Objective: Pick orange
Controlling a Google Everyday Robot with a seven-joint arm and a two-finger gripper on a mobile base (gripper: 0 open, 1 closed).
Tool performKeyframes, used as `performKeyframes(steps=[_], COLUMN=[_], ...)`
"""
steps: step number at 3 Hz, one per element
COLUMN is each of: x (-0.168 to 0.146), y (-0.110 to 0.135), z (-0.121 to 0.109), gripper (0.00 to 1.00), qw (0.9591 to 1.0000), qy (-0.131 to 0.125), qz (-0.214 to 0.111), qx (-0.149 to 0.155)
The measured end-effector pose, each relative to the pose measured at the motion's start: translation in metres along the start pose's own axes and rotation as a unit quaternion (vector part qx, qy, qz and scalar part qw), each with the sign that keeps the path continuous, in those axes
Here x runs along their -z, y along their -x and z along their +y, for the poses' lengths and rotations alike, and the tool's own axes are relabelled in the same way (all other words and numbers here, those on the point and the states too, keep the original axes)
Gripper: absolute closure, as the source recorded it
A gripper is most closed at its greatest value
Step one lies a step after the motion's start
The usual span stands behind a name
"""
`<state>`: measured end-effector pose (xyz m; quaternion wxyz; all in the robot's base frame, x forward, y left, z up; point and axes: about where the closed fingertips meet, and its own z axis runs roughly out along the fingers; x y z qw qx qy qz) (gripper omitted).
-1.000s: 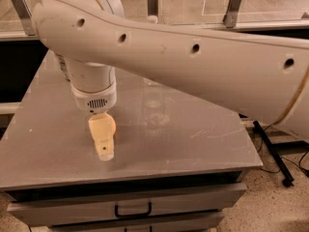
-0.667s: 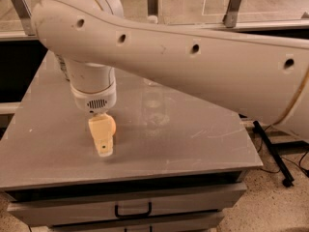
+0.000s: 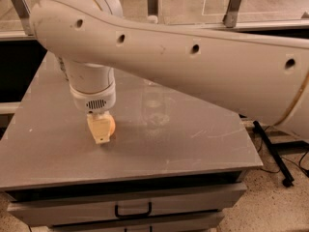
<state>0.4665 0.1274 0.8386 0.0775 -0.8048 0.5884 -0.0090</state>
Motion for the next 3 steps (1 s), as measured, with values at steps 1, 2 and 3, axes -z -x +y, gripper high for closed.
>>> performKeyframes(steps=[1,2,3], x=[0.025,0.089,0.106], y=[-0.004,-0.02,-0.019], z=[-0.007,-0.024,-0.029], gripper=[0.88,1.0,1.0], qw=[0.9999,0.9989,0.9983], qy=[-0.012,-0.047,-0.058], qz=[-0.007,0.001,-0.007], qx=[0.001,0.009,0.005])
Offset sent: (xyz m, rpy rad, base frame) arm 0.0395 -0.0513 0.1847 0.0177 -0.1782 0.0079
